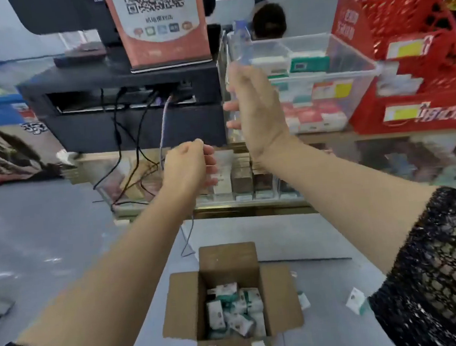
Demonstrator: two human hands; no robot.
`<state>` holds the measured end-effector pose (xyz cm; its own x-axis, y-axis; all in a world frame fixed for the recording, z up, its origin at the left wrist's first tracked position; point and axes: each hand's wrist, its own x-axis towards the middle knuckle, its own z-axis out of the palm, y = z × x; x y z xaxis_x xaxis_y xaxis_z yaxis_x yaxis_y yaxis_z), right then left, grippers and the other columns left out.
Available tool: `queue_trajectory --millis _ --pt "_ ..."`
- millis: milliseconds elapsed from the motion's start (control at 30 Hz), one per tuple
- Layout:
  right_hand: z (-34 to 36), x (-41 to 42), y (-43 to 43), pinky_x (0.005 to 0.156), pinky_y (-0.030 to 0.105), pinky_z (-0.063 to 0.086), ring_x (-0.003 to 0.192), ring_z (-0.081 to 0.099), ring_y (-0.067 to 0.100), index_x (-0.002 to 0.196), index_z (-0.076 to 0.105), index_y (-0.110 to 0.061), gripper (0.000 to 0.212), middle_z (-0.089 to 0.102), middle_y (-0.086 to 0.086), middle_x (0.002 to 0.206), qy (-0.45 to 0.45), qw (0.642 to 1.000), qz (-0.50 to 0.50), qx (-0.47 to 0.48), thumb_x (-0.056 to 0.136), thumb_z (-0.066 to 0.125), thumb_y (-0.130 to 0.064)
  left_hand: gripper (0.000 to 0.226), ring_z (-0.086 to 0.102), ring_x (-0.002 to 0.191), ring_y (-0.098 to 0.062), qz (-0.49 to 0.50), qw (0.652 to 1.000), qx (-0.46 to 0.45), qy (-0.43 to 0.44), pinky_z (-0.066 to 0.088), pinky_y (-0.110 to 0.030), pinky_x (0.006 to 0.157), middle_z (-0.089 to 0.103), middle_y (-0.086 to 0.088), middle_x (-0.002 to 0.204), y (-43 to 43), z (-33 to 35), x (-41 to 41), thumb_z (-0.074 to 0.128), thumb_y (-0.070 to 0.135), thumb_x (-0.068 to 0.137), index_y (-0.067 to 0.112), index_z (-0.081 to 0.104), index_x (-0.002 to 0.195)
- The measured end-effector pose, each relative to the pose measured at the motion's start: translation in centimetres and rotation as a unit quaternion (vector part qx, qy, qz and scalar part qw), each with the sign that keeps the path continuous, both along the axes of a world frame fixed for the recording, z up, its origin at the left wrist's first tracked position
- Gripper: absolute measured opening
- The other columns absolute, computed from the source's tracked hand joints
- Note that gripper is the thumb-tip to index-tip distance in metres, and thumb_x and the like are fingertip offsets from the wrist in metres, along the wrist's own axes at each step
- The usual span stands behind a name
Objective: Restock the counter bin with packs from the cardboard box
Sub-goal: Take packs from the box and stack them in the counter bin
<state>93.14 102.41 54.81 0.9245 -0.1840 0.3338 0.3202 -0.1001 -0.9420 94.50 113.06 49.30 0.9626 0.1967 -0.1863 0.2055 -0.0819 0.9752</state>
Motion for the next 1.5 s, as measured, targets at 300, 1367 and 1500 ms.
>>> queue_trajectory --millis 300,1367,1500 --pt "-24.0 -4.6 -0.7 0.092 0.05 0.048 0.101 0.058 0.019 0.088 0.052 -0.037 0.028 0.055 -0.015 0.097 0.157 0.984 0.069 -0.051 0.08 0.039 -0.061 0.026 0.054 0.062 -0.022 0.009 0.986 0.068 0.153 0.049 -0.029 0.054 0.056 -0.008 0.07 1.3 -24.5 -5.1 0.043 0.018 0.096 0.009 0.059 0.077" --pt "-67.4 2.0 3.3 0.092 0.046 0.049 0.099 0.06 0.018 0.098 0.051 -0.03 0.028 0.058 -0.009 0.094 0.41 0.907 0.052 -0.075 0.093 0.038 -0.054 0.104 0.009 0.146 -0.033 -0.337 0.712 0.535 0.305 0.023 -0.047 0.116 0.004 -0.016 0.158 7.6 -72.5 2.1 0.065 0.016 0.086 0.016 -0.017 0.15" --pt "-66.7 2.2 3.1 0.093 0.046 0.049 0.1 0.06 0.016 0.1 0.052 -0.029 0.029 0.057 -0.01 0.094 0.408 0.908 0.053 -0.078 0.093 0.038 -0.054 0.092 0.038 0.131 -0.03 -0.355 0.65 0.63 0.233 0.04 -0.04 0.101 0.031 -0.011 0.148 7.4 -71.3 2.4 0.069 0.016 0.083 0.01 0.006 0.15"
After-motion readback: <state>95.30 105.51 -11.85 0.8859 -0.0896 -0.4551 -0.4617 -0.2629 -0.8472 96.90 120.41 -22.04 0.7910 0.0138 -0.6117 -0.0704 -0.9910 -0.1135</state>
